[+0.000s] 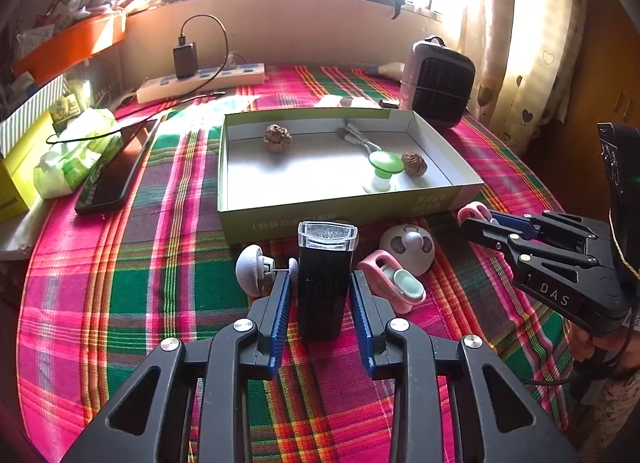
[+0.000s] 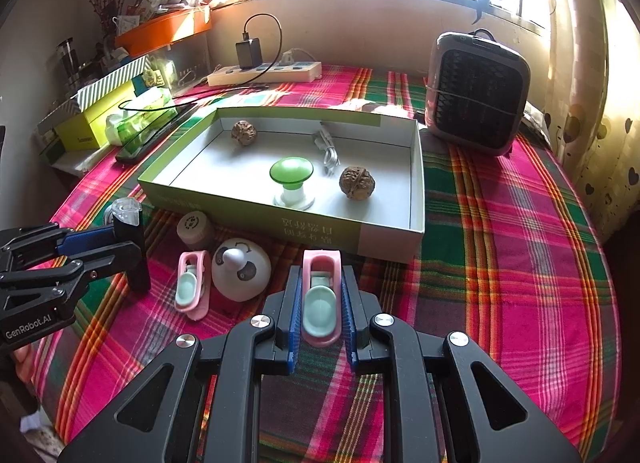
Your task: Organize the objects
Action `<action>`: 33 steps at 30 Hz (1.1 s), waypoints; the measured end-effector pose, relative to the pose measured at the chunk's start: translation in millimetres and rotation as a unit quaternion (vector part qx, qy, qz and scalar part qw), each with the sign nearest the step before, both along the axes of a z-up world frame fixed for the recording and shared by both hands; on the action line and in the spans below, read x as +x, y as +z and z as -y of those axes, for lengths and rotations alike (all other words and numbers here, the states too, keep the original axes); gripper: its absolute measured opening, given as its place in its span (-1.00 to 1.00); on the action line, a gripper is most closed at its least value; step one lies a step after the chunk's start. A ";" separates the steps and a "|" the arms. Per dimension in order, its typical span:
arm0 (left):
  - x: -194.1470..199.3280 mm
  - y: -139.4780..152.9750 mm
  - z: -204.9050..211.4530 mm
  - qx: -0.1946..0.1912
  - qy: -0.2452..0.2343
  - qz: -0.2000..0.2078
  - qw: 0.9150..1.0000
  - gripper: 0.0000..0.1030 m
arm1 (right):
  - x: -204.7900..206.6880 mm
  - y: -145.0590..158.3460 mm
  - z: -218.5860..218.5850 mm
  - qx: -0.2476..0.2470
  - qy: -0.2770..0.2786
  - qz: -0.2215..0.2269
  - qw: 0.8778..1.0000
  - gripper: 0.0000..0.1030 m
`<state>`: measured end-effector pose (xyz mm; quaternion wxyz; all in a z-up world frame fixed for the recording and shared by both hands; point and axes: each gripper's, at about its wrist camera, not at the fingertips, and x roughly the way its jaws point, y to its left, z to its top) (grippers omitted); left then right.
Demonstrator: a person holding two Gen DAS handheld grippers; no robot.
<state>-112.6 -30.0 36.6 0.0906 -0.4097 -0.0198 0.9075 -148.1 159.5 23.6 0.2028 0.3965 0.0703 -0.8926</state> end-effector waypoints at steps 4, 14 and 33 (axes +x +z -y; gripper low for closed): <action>-0.1 7.1 1.4 0.003 0.000 -0.009 1.000 -0.48 | -0.2 4.7 0.9 -0.002 0.002 -0.005 1.000 -0.64; -2.1 12.1 4.5 0.008 0.001 -0.011 1.000 -0.48 | -1.6 11.1 4.8 -0.004 0.007 -0.014 1.000 -0.64; -20.0 -7.3 -6.8 -0.018 -0.010 0.016 1.000 -0.48 | -3.3 3.8 3.8 -0.006 0.004 -0.005 1.000 -0.64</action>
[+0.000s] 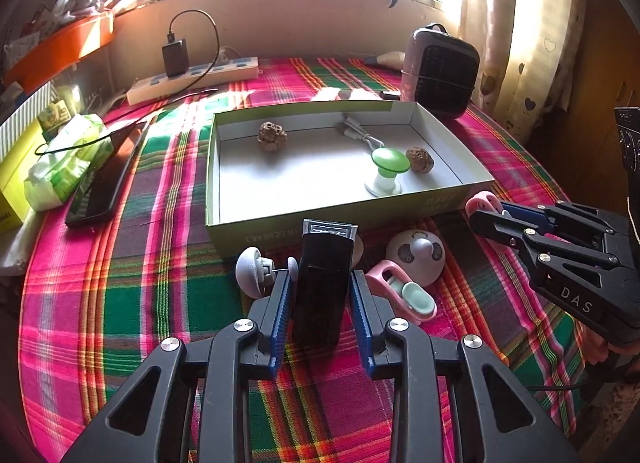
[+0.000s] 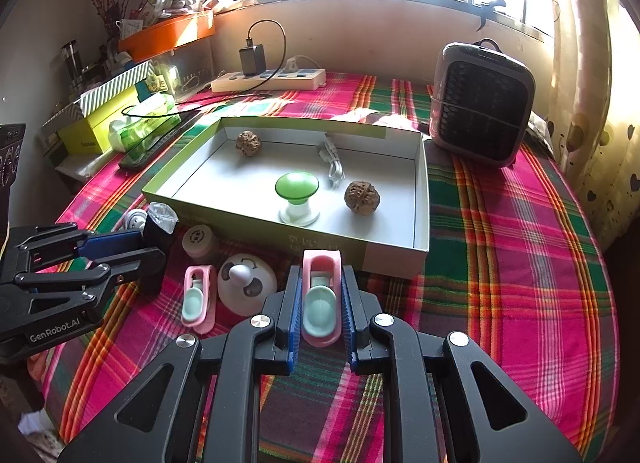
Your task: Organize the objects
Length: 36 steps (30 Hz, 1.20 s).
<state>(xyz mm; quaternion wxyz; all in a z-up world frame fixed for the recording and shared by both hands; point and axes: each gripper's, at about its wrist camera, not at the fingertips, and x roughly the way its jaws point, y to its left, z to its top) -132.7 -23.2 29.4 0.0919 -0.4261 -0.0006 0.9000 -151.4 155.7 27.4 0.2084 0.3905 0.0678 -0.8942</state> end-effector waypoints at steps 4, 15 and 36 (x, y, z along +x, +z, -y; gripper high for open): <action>-2.5 -3.9 -1.4 -0.002 0.000 0.005 1.000 -0.48 | -1.2 -0.6 -1.1 -0.001 -0.002 0.001 1.000 -0.64; 6.5 -8.0 1.9 0.001 0.002 0.014 1.000 -0.48 | -0.7 -3.5 0.5 -0.005 0.000 0.005 1.000 -0.64; 11.8 -14.5 6.4 0.003 0.007 0.033 0.999 -0.50 | 0.8 -8.8 1.3 -0.006 0.000 0.011 1.000 -0.64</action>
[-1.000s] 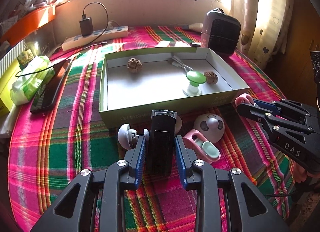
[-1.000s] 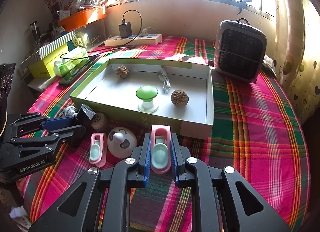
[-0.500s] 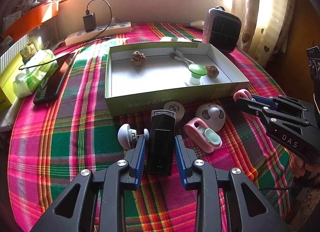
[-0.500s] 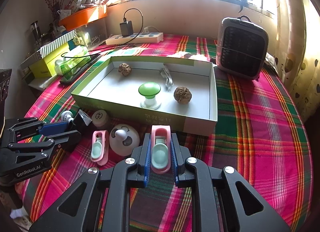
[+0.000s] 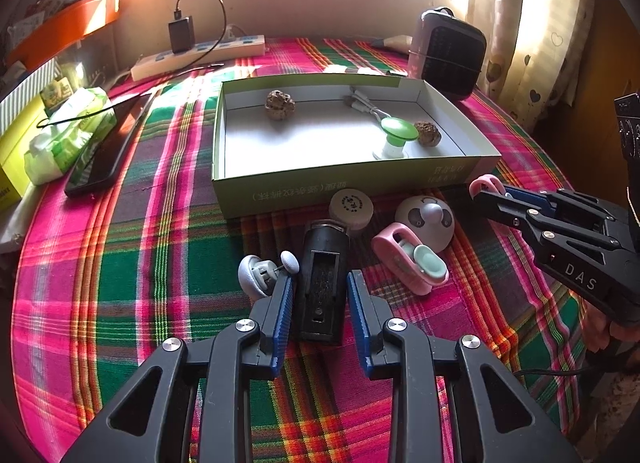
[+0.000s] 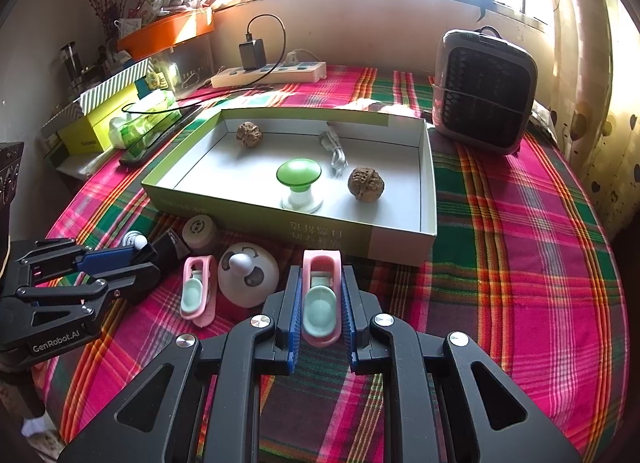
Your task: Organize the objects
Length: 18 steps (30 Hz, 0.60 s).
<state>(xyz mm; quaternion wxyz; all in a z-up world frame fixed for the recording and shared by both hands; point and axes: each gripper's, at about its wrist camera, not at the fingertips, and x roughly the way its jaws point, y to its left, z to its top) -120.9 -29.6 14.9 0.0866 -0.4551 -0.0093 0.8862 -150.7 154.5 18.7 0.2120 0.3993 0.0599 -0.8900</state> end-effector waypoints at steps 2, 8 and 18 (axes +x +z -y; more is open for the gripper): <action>2.4 -2.0 0.2 0.003 0.002 0.009 1.000 -0.49 | 0.4 -0.9 -0.1 -0.001 0.000 0.001 1.000 -0.64; 12.1 -3.7 -0.2 0.004 0.001 0.013 1.000 -0.49 | -0.1 -2.6 -1.9 -0.003 -0.001 0.003 1.000 -0.64; 4.6 -4.3 -9.5 -0.010 0.000 0.004 1.000 -0.49 | 0.6 -2.8 -2.7 -0.004 0.000 0.004 1.000 -0.64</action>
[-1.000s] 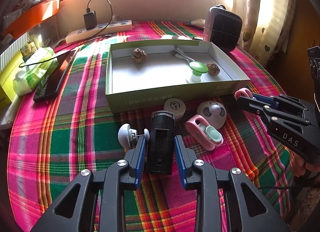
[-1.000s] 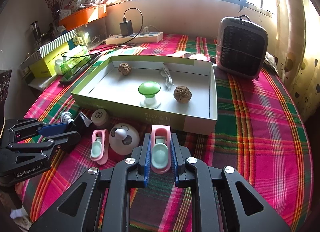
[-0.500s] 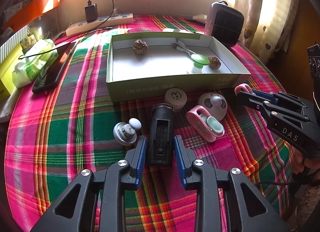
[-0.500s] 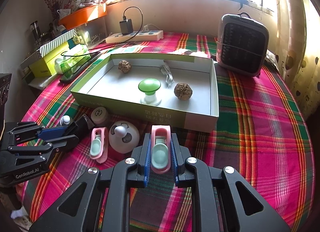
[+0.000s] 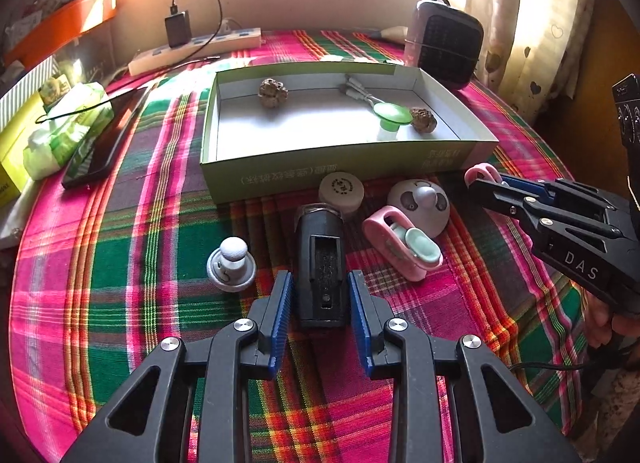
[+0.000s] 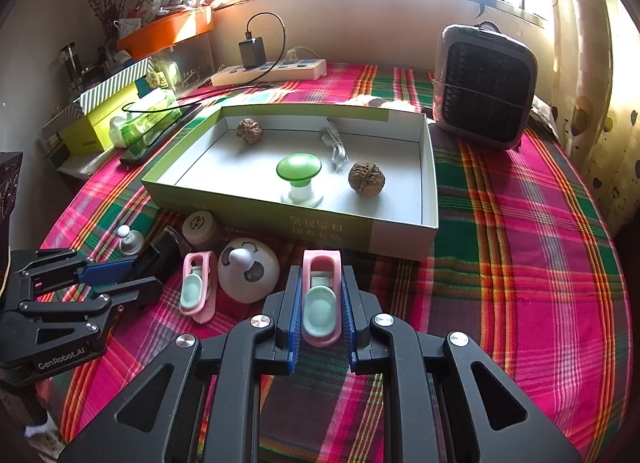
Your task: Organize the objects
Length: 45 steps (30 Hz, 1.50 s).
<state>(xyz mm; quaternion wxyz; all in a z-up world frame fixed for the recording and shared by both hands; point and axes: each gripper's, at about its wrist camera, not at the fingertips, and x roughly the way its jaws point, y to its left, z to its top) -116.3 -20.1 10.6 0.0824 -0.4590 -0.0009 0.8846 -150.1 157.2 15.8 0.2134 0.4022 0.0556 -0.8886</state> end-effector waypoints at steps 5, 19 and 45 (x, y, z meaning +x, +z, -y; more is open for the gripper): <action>-1.1 -0.2 -2.0 -0.005 0.003 -0.005 1.000 -0.50 | 1.1 -1.0 0.8 0.000 0.001 0.002 1.000 -0.64; 1.7 7.0 2.7 0.012 0.003 -0.015 1.000 -0.51 | 2.1 1.0 3.6 0.000 0.002 0.000 1.000 -0.64; -42.0 53.6 10.9 0.034 -0.002 -0.057 0.998 -0.51 | -33.6 39.3 11.1 -0.015 0.009 -0.016 1.000 -0.64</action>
